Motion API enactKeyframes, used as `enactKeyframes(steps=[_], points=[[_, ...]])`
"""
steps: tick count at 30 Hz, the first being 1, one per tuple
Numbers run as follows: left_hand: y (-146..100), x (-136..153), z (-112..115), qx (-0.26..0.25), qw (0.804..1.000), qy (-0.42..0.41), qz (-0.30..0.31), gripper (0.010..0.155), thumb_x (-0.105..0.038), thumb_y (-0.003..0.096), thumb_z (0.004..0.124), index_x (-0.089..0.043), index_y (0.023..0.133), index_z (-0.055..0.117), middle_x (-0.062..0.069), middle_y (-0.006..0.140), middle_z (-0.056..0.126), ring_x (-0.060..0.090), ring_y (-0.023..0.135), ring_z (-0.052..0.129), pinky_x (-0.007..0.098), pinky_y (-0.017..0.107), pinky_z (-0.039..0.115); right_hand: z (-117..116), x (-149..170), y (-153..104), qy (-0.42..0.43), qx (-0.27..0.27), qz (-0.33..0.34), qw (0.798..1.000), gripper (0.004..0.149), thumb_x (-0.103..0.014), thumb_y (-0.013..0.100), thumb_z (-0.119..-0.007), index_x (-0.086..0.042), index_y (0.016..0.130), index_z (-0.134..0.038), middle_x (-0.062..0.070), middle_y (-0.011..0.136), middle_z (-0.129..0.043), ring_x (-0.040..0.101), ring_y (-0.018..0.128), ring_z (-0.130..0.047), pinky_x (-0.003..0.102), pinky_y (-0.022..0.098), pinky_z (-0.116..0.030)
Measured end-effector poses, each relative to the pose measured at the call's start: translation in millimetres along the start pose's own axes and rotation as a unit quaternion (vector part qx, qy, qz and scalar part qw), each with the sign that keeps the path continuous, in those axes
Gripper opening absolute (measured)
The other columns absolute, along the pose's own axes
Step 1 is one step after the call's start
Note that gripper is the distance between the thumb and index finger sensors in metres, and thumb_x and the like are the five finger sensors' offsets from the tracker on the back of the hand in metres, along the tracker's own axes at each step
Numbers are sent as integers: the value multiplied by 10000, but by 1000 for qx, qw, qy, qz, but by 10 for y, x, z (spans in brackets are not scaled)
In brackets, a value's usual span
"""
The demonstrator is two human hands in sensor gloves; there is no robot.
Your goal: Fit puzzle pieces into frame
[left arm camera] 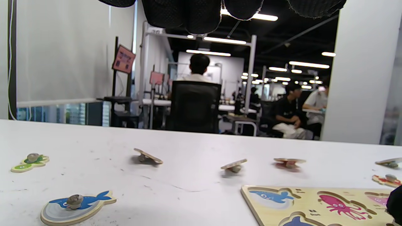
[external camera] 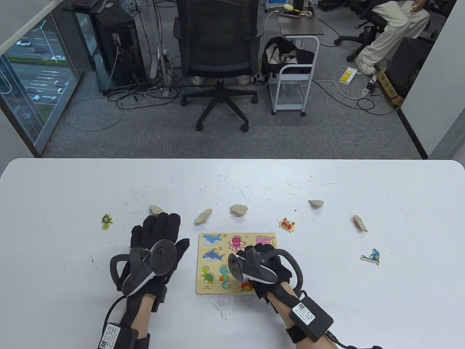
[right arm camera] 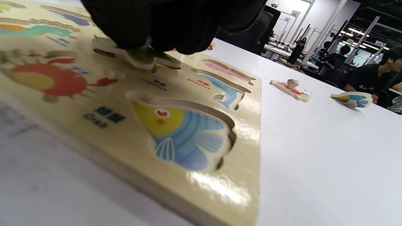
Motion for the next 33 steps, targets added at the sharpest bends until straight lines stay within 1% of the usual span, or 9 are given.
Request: enactKeyframes(steps=[14, 17, 21, 23, 27, 30, 33], points=[[-1, -19, 2, 2, 1000, 5, 2, 736, -671, 515, 618, -374, 1175, 481, 14, 1261, 610, 341, 1164, 575, 613, 837, 495, -15, -21, 8, -7, -8, -2, 1000, 429, -420, 480, -871, -401, 892, -753, -123, 901, -868, 156, 782, -899, 441, 708, -697], [-1, -21, 2, 1, 1000, 5, 2, 735, -670, 516, 619, -373, 1175, 484, 16, 1260, 612, 339, 1163, 577, 613, 837, 495, -26, -17, 17, 1, -7, -3, 1000, 429, -419, 482, -867, -400, 895, -750, -125, 903, -865, 157, 783, -897, 442, 707, -696], [-1, -23, 1, 1, 1000, 4, 3, 736, -670, 515, 619, -373, 1175, 484, 14, 1260, 612, 341, 1162, 579, 612, 836, 497, -13, 23, 21, 14, -22, 1, 1000, 454, -441, 477, -860, -402, 912, -736, -123, 928, -852, 159, 807, -890, 446, 713, -690], [-2, -23, -1, 1, 1000, 4, 3, 735, -669, 517, 618, -371, 1175, 483, 15, 1261, 611, 340, 1162, 580, 612, 836, 497, 61, 127, 6, 43, -15, -5, 999, 492, -463, 477, -844, -402, 945, -704, -113, 979, -811, 177, 856, -861, 456, 730, -669], [-5, -19, -5, -1, 1000, 1, 3, 735, -670, 515, 619, -374, 1174, 484, 14, 1260, 614, 340, 1162, 580, 613, 836, 498, 279, 499, -7, 121, -4, -35, 992, 555, -475, 478, -834, -394, 996, -651, -77, 1087, -706, 226, 976, -773, 484, 778, -603], [-5, -10, -6, 0, 1000, -2, 2, 734, -669, 516, 619, -373, 1174, 486, 16, 1260, 614, 340, 1162, 580, 612, 835, 499, 444, 804, -6, 114, 11, -75, 991, 590, -481, 479, -831, -395, 1021, -613, -69, 1110, -674, 241, 1009, -736, 492, 796, -573], [-8, 7, -13, -1, 1000, -6, 1, 735, -670, 516, 619, -373, 1175, 485, 15, 1259, 615, 341, 1160, 583, 612, 835, 500, 532, 1090, 30, 114, 11, -112, 987, 631, -485, 481, -829, -396, 1046, -564, -62, 1137, -630, 255, 1046, -689, 499, 813, -537]])
Point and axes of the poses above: the tracker on the back of each hand, its own x axis roughly to the little-finger side, its own y axis roughly from the wrist to the fingertips, z = x × y, the point moved 5 cm from there along y, roughly from the wrist to the fingertips
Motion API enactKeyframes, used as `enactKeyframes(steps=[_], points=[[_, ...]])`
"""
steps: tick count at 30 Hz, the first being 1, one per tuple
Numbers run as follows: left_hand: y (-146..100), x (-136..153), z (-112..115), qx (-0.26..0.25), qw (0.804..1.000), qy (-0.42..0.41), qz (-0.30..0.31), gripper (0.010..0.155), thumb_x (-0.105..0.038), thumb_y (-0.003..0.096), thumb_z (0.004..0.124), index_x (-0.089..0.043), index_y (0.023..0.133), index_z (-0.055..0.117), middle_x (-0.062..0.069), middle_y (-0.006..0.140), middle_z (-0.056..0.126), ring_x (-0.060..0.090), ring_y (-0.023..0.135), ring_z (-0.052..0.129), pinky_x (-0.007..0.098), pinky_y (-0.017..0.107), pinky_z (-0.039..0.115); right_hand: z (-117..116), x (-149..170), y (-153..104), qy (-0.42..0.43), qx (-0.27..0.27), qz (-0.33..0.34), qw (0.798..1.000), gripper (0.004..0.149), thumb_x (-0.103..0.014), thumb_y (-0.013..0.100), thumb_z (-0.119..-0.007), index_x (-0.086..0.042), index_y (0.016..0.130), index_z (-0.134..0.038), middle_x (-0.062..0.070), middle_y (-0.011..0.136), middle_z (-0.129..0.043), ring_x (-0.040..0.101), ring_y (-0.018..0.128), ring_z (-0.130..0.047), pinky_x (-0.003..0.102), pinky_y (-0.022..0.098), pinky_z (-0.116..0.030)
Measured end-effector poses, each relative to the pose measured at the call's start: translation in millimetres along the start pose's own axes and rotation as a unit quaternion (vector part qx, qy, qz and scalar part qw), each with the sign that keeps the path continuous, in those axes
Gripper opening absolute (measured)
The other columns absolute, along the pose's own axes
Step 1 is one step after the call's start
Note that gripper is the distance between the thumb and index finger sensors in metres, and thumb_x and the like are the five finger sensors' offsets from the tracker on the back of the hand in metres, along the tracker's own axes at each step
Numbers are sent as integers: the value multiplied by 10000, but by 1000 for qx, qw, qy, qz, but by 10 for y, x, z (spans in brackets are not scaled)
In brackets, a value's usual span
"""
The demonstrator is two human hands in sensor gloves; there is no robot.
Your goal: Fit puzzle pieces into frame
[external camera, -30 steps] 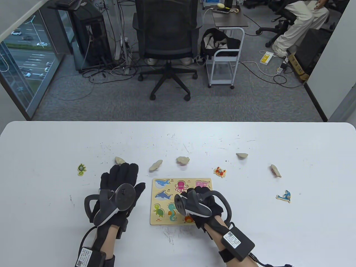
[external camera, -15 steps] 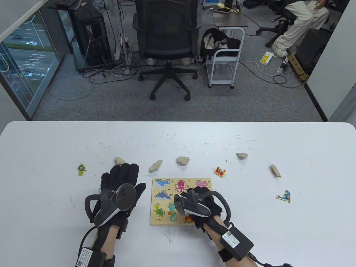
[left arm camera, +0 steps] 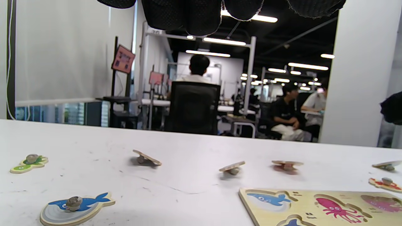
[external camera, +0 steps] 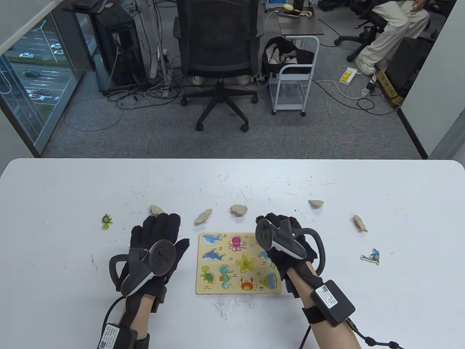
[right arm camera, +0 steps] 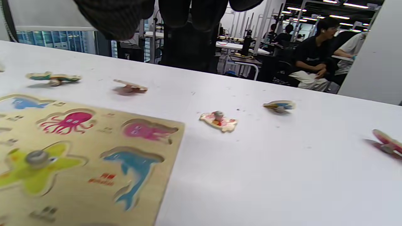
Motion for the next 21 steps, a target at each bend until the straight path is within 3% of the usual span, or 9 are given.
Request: enactKeyframes(steps=[5, 9, 14, 21], points=[[-7, 6, -11, -1, 1000, -1, 0, 733, -669, 517, 619, -371, 1173, 488, 17, 1258, 617, 341, 1160, 583, 612, 834, 502, 15, 312, 245, 21, -16, -58, 998, 654, -485, 481, -832, -398, 1058, -538, -65, 1151, -604, 255, 1061, -674, 495, 822, -524], [-8, 6, -15, -2, 1000, -2, 1, 734, -669, 517, 619, -371, 1175, 486, 15, 1259, 617, 341, 1160, 585, 611, 835, 504, -209, 471, 494, 35, -52, -100, 993, 603, -481, 482, -835, -392, 1031, -602, -77, 1109, -680, 233, 1010, -746, 484, 802, -573], [-9, 37, -24, -3, 1000, -6, -1, 733, -668, 518, 619, -372, 1175, 485, 16, 1259, 617, 343, 1159, 586, 612, 834, 504, -532, 525, 686, 29, -84, -150, 985, 556, -485, 478, -837, -391, 997, -660, -90, 1038, -763, 205, 922, -815, 469, 770, -620], [-13, 36, -25, -3, 1000, -5, -1, 732, -668, 518, 620, -372, 1174, 486, 15, 1257, 619, 341, 1158, 589, 610, 834, 508, -725, 501, 785, 13, -92, -179, 979, 511, -484, 474, -840, -390, 958, -706, -104, 958, -821, 178, 828, -859, 452, 741, -653]])
Point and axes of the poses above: the tracker on the back of each hand, its own x axis roughly to the little-finger side, its own y axis roughly from the wrist to the fingertips, z = x × y, the point moved 5 cm from there along y, roughly from the wrist to the fingertips
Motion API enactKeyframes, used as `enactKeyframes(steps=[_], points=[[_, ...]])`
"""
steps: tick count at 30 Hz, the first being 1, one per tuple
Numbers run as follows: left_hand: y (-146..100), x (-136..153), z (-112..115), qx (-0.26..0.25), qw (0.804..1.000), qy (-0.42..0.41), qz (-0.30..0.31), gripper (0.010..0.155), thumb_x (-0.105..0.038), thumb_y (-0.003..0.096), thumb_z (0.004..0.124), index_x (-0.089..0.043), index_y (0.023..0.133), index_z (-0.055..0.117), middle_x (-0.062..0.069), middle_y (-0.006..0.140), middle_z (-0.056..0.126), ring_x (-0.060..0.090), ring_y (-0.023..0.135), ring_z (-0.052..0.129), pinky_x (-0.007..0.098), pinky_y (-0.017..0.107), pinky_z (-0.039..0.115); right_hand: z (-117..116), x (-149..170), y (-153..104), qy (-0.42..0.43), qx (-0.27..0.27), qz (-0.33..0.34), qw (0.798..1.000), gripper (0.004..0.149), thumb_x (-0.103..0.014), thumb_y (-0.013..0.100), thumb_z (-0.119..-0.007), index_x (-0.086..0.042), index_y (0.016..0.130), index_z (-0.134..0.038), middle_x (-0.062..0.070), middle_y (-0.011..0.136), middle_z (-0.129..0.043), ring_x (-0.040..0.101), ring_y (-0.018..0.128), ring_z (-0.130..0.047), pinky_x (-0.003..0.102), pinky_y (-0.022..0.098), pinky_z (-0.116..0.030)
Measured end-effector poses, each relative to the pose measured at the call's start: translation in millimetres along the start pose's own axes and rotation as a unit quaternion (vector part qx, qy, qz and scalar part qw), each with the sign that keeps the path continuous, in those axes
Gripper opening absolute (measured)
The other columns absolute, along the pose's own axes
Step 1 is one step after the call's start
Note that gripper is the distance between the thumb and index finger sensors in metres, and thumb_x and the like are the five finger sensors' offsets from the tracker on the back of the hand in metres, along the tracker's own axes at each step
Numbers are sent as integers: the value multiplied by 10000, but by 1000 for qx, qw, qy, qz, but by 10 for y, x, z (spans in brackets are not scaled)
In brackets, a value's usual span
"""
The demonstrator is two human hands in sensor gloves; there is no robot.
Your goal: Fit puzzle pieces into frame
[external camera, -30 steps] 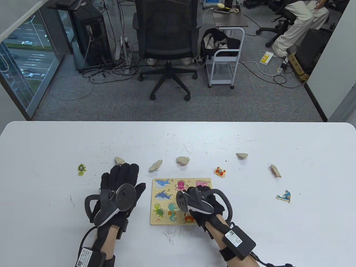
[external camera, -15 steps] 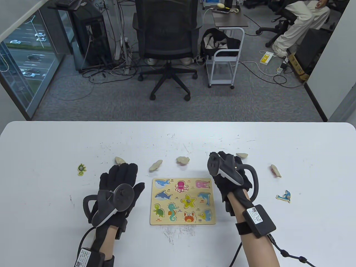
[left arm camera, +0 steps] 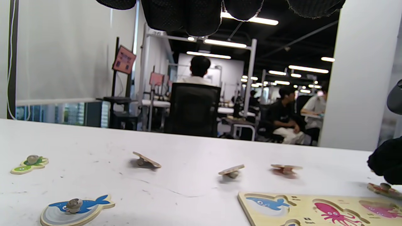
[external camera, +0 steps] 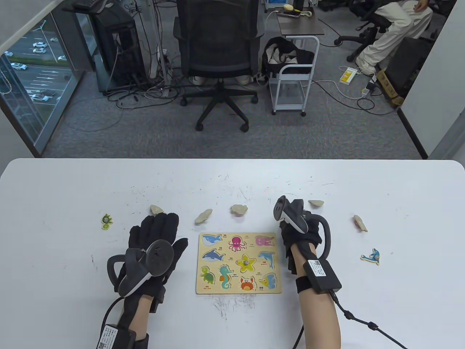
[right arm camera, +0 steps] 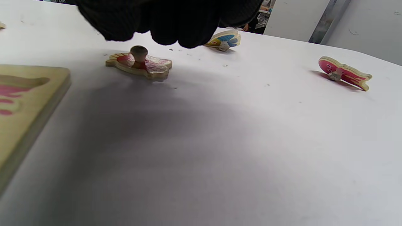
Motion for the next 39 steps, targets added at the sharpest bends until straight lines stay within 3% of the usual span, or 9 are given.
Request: enactKeyframes(steps=[10, 23, 28, 31, 39], points=[[0, -11, -3, 4, 1000, 4, -3, 731, -668, 518, 620, -370, 1174, 490, 17, 1255, 624, 343, 1157, 591, 610, 833, 509, -167, -39, 86, 5, 4, -14, 1000, 472, -466, 471, -848, -408, 923, -725, -118, 929, -829, 166, 807, -866, 445, 738, -657], [-2, -14, -31, 2, 1000, 3, -3, 733, -668, 517, 622, -371, 1174, 489, 19, 1256, 622, 342, 1157, 593, 611, 833, 509, -63, 21, -2, 28, 31, -1, 999, 432, -438, 484, -851, -398, 903, -749, -114, 903, -853, 163, 785, -882, 438, 726, -679], [-3, -13, -38, 0, 1000, 1, -3, 736, -668, 518, 621, -371, 1176, 478, 20, 1257, 621, 342, 1157, 591, 610, 833, 509, 114, -3, -254, 38, 60, 69, 995, 433, -435, 486, -851, -385, 904, -753, -101, 901, -858, 169, 782, -886, 449, 712, -688], [-4, -21, -40, -1, 1000, 2, -2, 737, -668, 518, 620, -371, 1176, 477, 18, 1257, 621, 342, 1157, 591, 610, 833, 509, 185, -95, -551, 43, 75, 141, 986, 434, -432, 484, -855, -377, 904, -761, -94, 896, -866, 175, 775, -892, 456, 702, -694], [-9, -30, -42, -2, 1000, 5, -2, 735, -669, 518, 620, -373, 1175, 480, 16, 1258, 619, 343, 1159, 588, 611, 833, 507, 157, -331, -1269, -9, 108, 259, 960, 434, -435, 484, -853, -381, 905, -759, -99, 899, -866, 171, 776, -896, 453, 700, -701]])
Point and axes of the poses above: the tracker on the back of each hand, its own x axis roughly to the little-finger side, its own y axis roughly from the wrist to the fingertips, z = x × y, the point moved 5 cm from there along y, roughly from the wrist to the fingertips
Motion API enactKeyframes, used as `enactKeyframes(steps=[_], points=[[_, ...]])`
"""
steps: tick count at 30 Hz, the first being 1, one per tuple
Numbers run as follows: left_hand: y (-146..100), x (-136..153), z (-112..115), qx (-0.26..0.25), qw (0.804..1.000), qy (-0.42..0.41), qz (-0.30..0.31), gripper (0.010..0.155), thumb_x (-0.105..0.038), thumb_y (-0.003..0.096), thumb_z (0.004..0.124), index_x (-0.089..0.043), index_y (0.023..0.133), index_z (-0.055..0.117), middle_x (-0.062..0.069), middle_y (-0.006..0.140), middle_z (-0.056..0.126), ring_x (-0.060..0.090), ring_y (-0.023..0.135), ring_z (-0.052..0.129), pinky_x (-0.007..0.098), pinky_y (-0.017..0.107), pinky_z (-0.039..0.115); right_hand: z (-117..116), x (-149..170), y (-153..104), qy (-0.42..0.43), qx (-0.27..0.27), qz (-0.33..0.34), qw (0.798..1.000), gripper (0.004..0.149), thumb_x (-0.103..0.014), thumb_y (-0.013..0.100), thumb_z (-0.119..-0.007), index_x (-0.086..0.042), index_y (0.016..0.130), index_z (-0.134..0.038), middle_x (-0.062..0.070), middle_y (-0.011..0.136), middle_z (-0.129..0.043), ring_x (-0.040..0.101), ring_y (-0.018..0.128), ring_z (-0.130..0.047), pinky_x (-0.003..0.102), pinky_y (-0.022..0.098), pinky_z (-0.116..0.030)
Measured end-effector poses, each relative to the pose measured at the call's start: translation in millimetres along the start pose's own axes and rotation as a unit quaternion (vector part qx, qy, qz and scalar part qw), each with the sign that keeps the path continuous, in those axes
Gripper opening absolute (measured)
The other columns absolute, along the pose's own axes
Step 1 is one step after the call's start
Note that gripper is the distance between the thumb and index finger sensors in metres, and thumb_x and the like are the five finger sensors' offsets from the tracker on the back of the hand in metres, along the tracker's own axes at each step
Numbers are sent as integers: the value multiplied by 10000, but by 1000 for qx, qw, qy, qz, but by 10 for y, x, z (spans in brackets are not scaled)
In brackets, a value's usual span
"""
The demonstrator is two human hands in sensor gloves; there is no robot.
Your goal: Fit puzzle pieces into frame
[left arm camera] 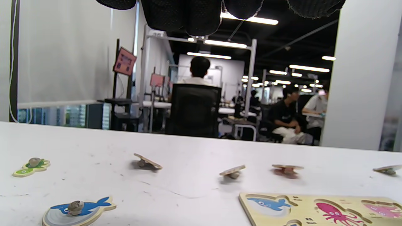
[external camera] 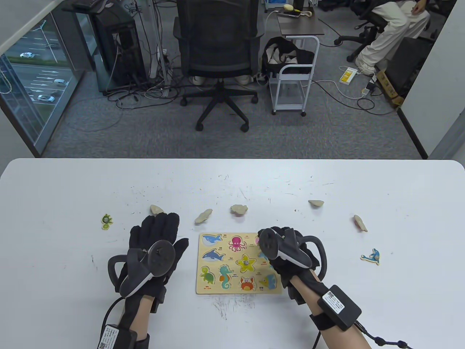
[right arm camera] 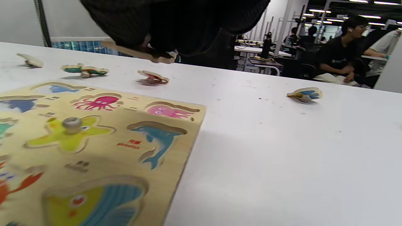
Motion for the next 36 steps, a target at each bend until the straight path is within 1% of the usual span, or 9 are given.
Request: enactKeyframes(steps=[5, 8, 11, 15, 19, 27, 36], points=[[-3, -2, -2, 1, 1000, 1, -1, 737, -669, 518, 620, -370, 1177, 478, 18, 1259, 617, 343, 1159, 587, 611, 834, 506, -49, -292, -223, -17, 4, 57, 998, 435, -437, 483, -852, -381, 905, -759, -100, 897, -867, 171, 774, -897, 451, 699, -703], [-5, 2, -7, -1, 1000, -2, -1, 736, -669, 518, 620, -372, 1176, 479, 18, 1258, 618, 344, 1159, 587, 612, 833, 506, -150, -437, -321, -11, -10, 89, 996, 437, -442, 481, -852, -379, 904, -760, -100, 895, -867, 170, 771, -898, 451, 698, -704], [-7, 5, -13, -2, 1000, -4, 0, 736, -668, 518, 621, -370, 1177, 481, 20, 1259, 617, 344, 1158, 589, 611, 833, 507, -266, -546, -395, -27, -19, 110, 993, 437, -442, 480, -852, -381, 903, -760, -101, 894, -869, 169, 770, -900, 450, 697, -706], [-9, 7, -14, -3, 1000, -5, 0, 735, -668, 518, 620, -371, 1176, 482, 18, 1258, 619, 343, 1158, 590, 612, 833, 507, -405, -599, -414, -48, -27, 115, 992, 437, -446, 478, -854, -380, 900, -762, -102, 888, -873, 168, 765, -903, 447, 694, -710], [-11, 7, -18, -4, 1000, -6, 1, 735, -668, 518, 621, -371, 1176, 480, 18, 1258, 620, 345, 1157, 590, 612, 833, 507, -495, -603, -407, -50, -38, 119, 991, 438, -447, 475, -858, -379, 898, -765, -106, 881, -877, 159, 759, -907, 445, 690, -715], [-13, -3, -13, -1, 1000, -4, 2, 735, -669, 519, 619, -370, 1177, 482, 18, 1258, 620, 343, 1158, 592, 611, 834, 507, -558, -632, -398, -63, -40, 120, 990, 439, -450, 474, -858, -381, 897, -763, -105, 882, -875, 167, 760, -904, 444, 692, -713], [-13, -7, -16, 1, 1000, -4, 2, 734, -669, 519, 619, -372, 1176, 482, 19, 1257, 621, 344, 1157, 594, 610, 834, 509, -556, -641, -401, -71, -36, 117, 990, 443, -457, 471, -859, -380, 897, -764, -103, 876, -879, 160, 754, -907, 443, 690, -715]])
Point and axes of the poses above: the tracker on the back of each hand, its own x axis roughly to the little-finger side, its own y axis roughly from the wrist to the fingertips, z = x × y, the point moved 5 cm from there along y, roughly from the wrist to the fingertips
